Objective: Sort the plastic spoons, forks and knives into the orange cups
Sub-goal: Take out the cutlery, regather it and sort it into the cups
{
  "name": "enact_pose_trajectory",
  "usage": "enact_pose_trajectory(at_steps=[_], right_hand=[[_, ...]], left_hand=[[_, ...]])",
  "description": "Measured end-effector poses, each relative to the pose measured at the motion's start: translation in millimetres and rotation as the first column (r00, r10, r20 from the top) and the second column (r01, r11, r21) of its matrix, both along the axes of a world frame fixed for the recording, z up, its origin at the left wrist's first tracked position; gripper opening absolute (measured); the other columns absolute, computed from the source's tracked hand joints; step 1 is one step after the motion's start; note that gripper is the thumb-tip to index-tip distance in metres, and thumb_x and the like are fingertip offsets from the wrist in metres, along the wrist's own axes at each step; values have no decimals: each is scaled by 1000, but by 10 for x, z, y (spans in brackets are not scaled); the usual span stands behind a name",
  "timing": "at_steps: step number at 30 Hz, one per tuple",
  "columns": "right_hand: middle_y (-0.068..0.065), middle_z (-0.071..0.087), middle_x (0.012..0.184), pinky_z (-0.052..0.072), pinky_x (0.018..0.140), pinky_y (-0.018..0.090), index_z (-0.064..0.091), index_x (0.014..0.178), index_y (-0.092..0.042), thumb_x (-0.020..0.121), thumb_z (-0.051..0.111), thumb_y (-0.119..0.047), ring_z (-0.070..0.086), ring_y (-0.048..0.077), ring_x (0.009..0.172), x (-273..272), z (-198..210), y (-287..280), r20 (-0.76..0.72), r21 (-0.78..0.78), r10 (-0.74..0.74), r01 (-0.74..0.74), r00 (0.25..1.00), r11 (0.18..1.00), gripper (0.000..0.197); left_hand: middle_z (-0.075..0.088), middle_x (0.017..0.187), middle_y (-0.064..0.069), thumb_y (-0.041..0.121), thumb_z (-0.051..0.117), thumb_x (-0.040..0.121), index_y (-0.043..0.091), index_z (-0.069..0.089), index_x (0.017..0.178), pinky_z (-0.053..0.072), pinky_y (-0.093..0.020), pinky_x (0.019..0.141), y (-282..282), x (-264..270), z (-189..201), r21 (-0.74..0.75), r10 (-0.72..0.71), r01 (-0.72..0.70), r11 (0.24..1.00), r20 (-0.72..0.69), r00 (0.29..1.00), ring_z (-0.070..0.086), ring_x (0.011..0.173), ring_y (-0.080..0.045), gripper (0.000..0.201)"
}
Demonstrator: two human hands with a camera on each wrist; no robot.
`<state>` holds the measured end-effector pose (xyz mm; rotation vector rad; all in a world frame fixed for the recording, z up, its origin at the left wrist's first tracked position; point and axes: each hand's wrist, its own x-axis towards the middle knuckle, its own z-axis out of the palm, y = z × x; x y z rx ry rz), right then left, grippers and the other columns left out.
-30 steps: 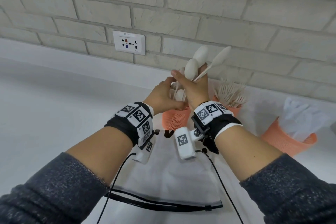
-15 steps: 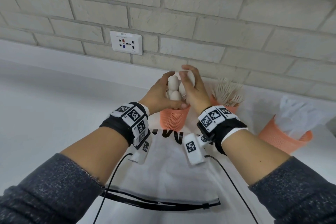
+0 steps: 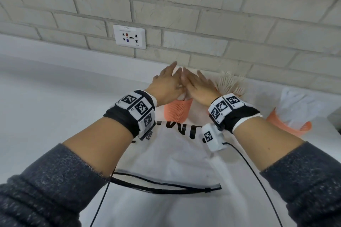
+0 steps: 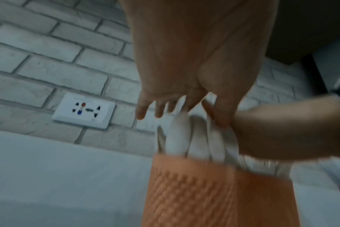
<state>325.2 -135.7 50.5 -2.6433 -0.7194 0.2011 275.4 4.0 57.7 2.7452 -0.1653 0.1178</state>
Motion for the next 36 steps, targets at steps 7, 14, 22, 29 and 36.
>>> enact_pose_trajectory(at_steps=[7, 14, 22, 29, 36], right_hand=[[10, 37, 144, 30, 109, 45, 27, 144, -24, 93, 46, -40, 33, 28, 133, -441, 443, -128, 284, 190, -41, -14, 958, 982, 57], [-3, 64, 86, 40, 62, 6, 65, 109, -17, 91, 56, -24, 56, 0, 69, -1360, 479, -284, -93, 36, 381, -379, 920, 925, 21], [5, 50, 136, 39, 103, 34, 46, 135, -22, 94, 40, -10, 47, 23, 123, -2021, -190, -281, -284, -285, 444, -517, 850, 807, 43], [9, 63, 114, 38, 73, 21, 66, 114, -14, 93, 44, -7, 57, 27, 97, -2013, -263, -428, -357, -387, 316, -447, 879, 806, 31], [7, 38, 145, 37, 102, 34, 30, 142, -15, 93, 48, -23, 42, 26, 129, -1867, -435, -30, -185, -290, 104, -155, 977, 944, 54]], left_hand=[[25, 145, -7, 38, 73, 75, 25, 47, 123, 33, -42, 108, 196, -777, 396, -104, -124, 134, 985, 97, 987, 33, 132, -24, 56], [1, 153, 3, 42, 76, 65, 33, 38, 116, 22, -42, 113, 538, -1699, -190, 380, -60, 291, 878, -514, 855, 17, 139, -23, 65], [52, 65, 1, 24, 53, 93, 10, 51, 76, 32, -28, 56, 378, -1742, -76, 7, 63, -67, 998, 236, 970, 46, 58, -21, 21], [58, 64, -10, 18, 57, 91, 8, 51, 75, 32, -17, 49, 164, -1736, 53, -151, 68, -32, 988, 239, 969, 47, 54, -20, 20], [52, 60, 8, 20, 60, 89, 12, 49, 72, 34, -13, 51, -47, -1980, -56, -229, -55, 100, 968, 195, 979, 44, 49, -6, 22]])
